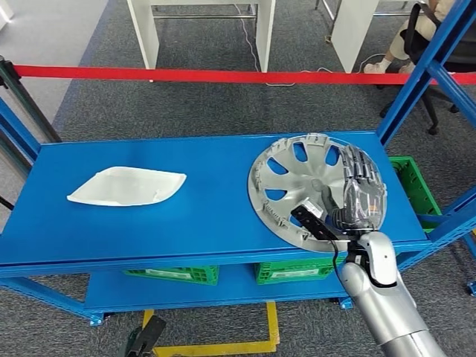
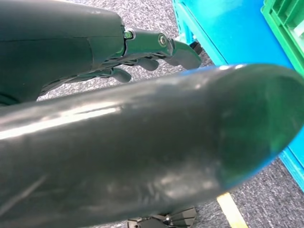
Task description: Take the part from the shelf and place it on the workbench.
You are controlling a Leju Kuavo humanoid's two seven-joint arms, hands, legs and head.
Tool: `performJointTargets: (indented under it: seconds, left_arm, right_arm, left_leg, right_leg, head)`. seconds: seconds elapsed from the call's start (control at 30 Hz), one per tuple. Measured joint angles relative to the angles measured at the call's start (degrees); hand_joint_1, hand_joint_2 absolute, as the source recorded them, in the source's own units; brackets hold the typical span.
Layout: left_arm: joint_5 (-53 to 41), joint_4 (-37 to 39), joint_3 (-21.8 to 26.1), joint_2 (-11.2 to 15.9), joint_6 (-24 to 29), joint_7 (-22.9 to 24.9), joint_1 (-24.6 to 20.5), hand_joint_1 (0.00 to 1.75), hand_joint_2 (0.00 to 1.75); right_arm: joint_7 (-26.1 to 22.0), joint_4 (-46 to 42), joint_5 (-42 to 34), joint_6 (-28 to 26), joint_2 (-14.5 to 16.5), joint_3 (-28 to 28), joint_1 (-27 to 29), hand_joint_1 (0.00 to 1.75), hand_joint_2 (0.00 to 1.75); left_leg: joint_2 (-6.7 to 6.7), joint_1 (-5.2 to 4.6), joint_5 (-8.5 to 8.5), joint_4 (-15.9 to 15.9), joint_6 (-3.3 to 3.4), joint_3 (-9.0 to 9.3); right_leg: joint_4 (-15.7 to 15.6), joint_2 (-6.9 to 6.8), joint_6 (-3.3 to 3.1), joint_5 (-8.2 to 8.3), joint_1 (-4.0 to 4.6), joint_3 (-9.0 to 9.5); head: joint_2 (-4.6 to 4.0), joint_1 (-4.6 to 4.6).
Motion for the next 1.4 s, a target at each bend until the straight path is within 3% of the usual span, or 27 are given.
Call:
performJointTargets:
  seconds: [0.07,0.1,0.17,0.23,0.27,0.33,0.4,0.43,0.47,0.53,0.57,0.63,0.73,0.8,0.87,0.9,0.93,0.97,1.03,1.1,1.2,1.27,1.37,1.4]
  left_arm:
    - [0.0,0.0,0.0,-0.1,0.0,0.0,-0.1,0.0,0.0]
    - [0.0,0.0,0.0,-0.1,0.0,-0.1,-0.1,0.0,0.0]
    - [0.0,0.0,0.0,-0.1,0.0,-0.1,-0.1,0.0,0.0]
    - [0.0,0.0,0.0,-0.1,0.0,-0.2,-0.1,0.0,0.0]
    - [0.0,0.0,0.0,-0.1,0.0,-0.3,-0.1,0.0,0.0]
    - [0.0,0.0,0.0,0.0,0.0,-0.5,-0.1,0.0,0.0]
    - [-0.1,0.0,0.0,0.0,0.0,-0.6,0.0,0.0,0.0]
    - [-0.1,0.0,0.0,0.0,0.0,-0.6,0.0,0.0,0.0]
    - [-0.2,0.0,0.0,0.0,0.0,-0.6,0.0,0.0,0.0]
    - [-0.3,0.0,-0.1,0.1,-0.1,-0.6,-0.1,0.0,0.0]
    - [-0.3,0.0,-0.1,0.1,-0.1,-0.6,-0.2,0.0,0.0]
    - [-0.4,0.0,-0.2,0.1,-0.1,-0.7,-0.2,0.0,0.0]
    - [-0.6,0.0,-0.4,0.2,-0.1,-0.7,-0.2,0.0,0.0]
    - [-0.6,0.0,-0.5,0.1,-0.1,-0.7,-0.3,0.0,0.0]
    - [-0.7,0.0,-0.6,0.1,-0.1,-0.7,-0.3,0.0,0.0]
    - [-0.7,0.0,-0.7,0.1,-0.2,-0.7,-0.3,0.0,0.0]
    - [-0.7,0.0,-0.7,0.2,-0.2,-0.7,-0.2,0.0,0.0]
    - [-0.8,0.0,-0.8,0.2,-0.3,-0.7,-0.2,0.0,0.0]
    - [-0.8,0.0,-0.9,0.2,-0.4,-0.7,-0.3,0.0,0.0]
    - [-0.8,0.0,-1.0,0.1,-0.5,-0.7,-0.5,0.0,0.0]
    - [-0.8,0.0,-1.0,0.1,-0.5,-0.8,-0.6,0.0,0.0]
    - [-0.8,0.0,-1.0,0.2,-0.5,-0.8,-0.6,0.0,0.0]
    - [-0.7,0.0,-1.0,0.2,-0.5,-0.8,-0.6,0.0,0.0]
    - [-0.7,0.0,-1.0,0.2,-0.5,-0.8,-0.5,0.0,0.0]
  right_arm:
    - [-2.3,-1.7,-3.9,2.8,0.3,-0.4,0.6,0.0,1.75]
    - [-3.0,-2.3,-5.3,3.8,0.4,-0.5,0.9,0.0,1.75]
    - [-3.6,-3.3,-6.6,4.7,0.6,-0.7,1.6,0.0,1.75]
    - [-4.0,-4.1,-7.3,5.2,0.7,-0.7,2.0,0.0,1.75]
    - [-4.4,-4.5,-8.3,5.9,0.8,-0.8,2.0,0.0,1.75]
    - [-5.8,-4.9,-12.7,8.8,0.9,-0.7,2.1,0.0,1.75]
    - [-7.5,-5.0,-18.4,12.7,0.9,-0.3,2.4,0.0,1.75]
    - [-8.1,-5.0,-20.7,14.2,0.9,0.0,2.5,0.0,1.75]
    - [-8.6,-5.1,-22.6,15.5,0.8,0.4,2.5,0.0,1.75]
    - [-9.1,-5.2,-24.7,17.2,0.8,1.1,2.5,0.0,1.75]
    - [-9.4,-5.3,-25.5,17.8,0.8,1.3,2.4,0.0,1.75]
    - [-9.7,-5.4,-27.4,19.6,0.6,1.9,2.2,0.0,1.75]
    - [-10.1,-5.6,-30.5,22.8,-0.4,3.5,1.8,0.0,1.75]
    - [-10.3,-5.8,-31.7,24.3,-1.2,4.7,1.2,0.0,1.75]
    - [-10.4,-5.9,-32.2,25.3,-2.0,5.8,0.9,0.0,1.75]
    - [-10.5,-5.9,-32.5,25.8,-2.4,6.3,0.8,0.0,1.75]
    - [-10.7,-5.9,-33.0,26.6,-2.8,6.9,0.7,0.0,1.75]
    - [-11.1,-5.9,-33.6,27.6,-3.3,7.5,0.5,0.0,1.75]
    - [-12.1,-6.0,-34.8,29.7,-4.1,8.9,-0.5,0.0,1.75]
    - [-12.5,-6.1,-35.8,31.5,-4.8,10.3,-1.7,0.0,1.75]
    - [-12.3,-6.0,-36.9,33.4,-6.1,12.3,-2.9,0.0,1.75]
    - [-11.9,-5.7,-37.2,33.9,-7.0,13.6,-4.1,0.0,1.75]
    - [-11.1,-4.9,-36.8,33.9,-7.9,15.3,-5.6,0.0,1.75]
    - [-10.8,-4.6,-36.7,33.9,-8.3,15.9,-5.7,0.0,1.75]
  left_leg:
    - [-0.01,-0.23,-0.19,0.2,-0.5,-0.06]
    - [0.0,-0.33,-0.19,0.2,-0.79,-0.15]
    - [0.0,-0.38,-0.1,0.1,-1.38,-0.21]
    - [0.02,-0.31,-1.15,1.3,-1.97,-0.57]
    - [0.04,-0.26,-2.51,3.4,-2.25,-1.41]
    - [0.08,-0.14,-6.28,10.9,-2.64,-4.65]
    - [0.08,-0.09,-8.02,16.6,-2.78,-7.28]
    - [0.08,-0.1,-7.28,16.6,-2.72,-7.28]
    - [0.08,-0.1,-5.53,14.2,-2.57,-6.21]
    - [0.07,-0.22,-1.56,6.3,-2.01,-2.59]
    - [0.08,-0.3,-0.48,3.0,-1.76,-1.12]
    - [0.06,-0.49,-0.3,0.5,-1.42,-0.19]
    - [0.04,-0.28,-0.07,-0.1,-0.65,-0.1]
    - [0.08,-0.06,0.12,-0.3,-0.18,0.04]
    - [0.08,-0.07,0.09,-0.3,0.03,0.04]
    - [0.08,-0.07,0.06,-0.3,0.07,0.05]
    - [0.07,-0.07,0.03,-0.3,0.08,0.08]
    - [0.06,-0.06,-0.02,-0.2,0.04,0.12]
    - [0.05,-0.12,-0.21,-0.1,-0.24,0.21]
    - [0.05,-0.3,-0.34,0.2,-0.75,0.05]
    - [0.04,-0.32,-0.32,0.2,-1.6,-0.14]
    - [0.05,-0.26,-1.68,2.0,-2.21,-0.81]
    - [0.07,-0.09,-6.56,12.1,-2.81,-5.28]
    - [0.07,-0.07,-7.47,15.1,-2.87,-6.72]
  right_leg:
    - [-6.7,0.02,-0.34,2.11,0.09,3.47]
    - [-8.0,0.05,-0.52,2.2,0.15,4.21]
    - [-8.2,0.15,-1.0,2.12,0.18,4.35]
    - [-8.4,0.1,-1.7,2.28,-0.01,4.49]
    - [-8.6,0.06,-2.03,2.34,-0.13,4.58]
    - [-8.6,0.01,-2.41,2.3,-0.13,4.64]
    - [-8.5,0.04,-2.48,2.25,-0.07,4.66]
    - [-8.5,0.07,-2.48,2.23,-0.04,4.69]
    - [-8.5,0.12,-2.46,2.21,-0.02,4.75]
    - [-8.4,0.19,-2.26,2.09,0.12,4.83]
    - [-8.2,0.21,-2.07,2.03,0.23,4.73]
    - [-8.2,0.18,-1.55,2.04,0.39,4.47]
    - [-7.7,0.1,-0.66,1.46,0.23,3.96]
    - [-3.3,0.12,-0.18,-1.21,0.1,1.84]
    - [4.1,0.12,0.15,-4.41,0.03,-1.61]
    - [6.7,0.11,0.25,-4.98,0.0,-2.9]
    - [7.2,0.11,0.31,-4.49,-0.01,-3.3]
    - [5.6,0.1,0.3,-2.99,-0.03,-2.62]
    - [-1.8,0.08,0.17,0.74,-0.01,1.0]
    - [-7.3,0.18,-0.2,2.18,0.1,3.84]
    - [-8.0,0.25,-1.13,2.04,0.19,4.29]
    - [-8.3,0.19,-1.87,2.22,-0.01,4.46]
    - [-8.4,0.14,-2.48,2.24,-0.03,4.57]
    - [-8.4,0.14,-2.51,2.22,0.02,4.58]
  head:
    - [0.0,-0.04]
    - [0.0,-0.07]
    - [0.0,-0.12]
    - [0.0,-0.18]
    - [0.0,-0.23]
    - [0.0,-0.33]
    - [0.0,-0.32]
    - [0.0,-0.33]
    - [0.0,-0.33]
    - [0.0,-0.32]
    - [0.0,-0.31]
    - [0.0,-0.26]
    - [0.0,-0.19]
    - [0.0,0.0]
    - [0.0,0.17]
    - [0.0,0.19]
    - [0.0,0.22]
    - [0.0,0.22]
    - [0.0,0.22]
    - [0.0,0.17]
    - [0.0,0.13]
    - [0.0,-0.08]
    - [0.0,-0.38]
    - [0.0,-0.36]
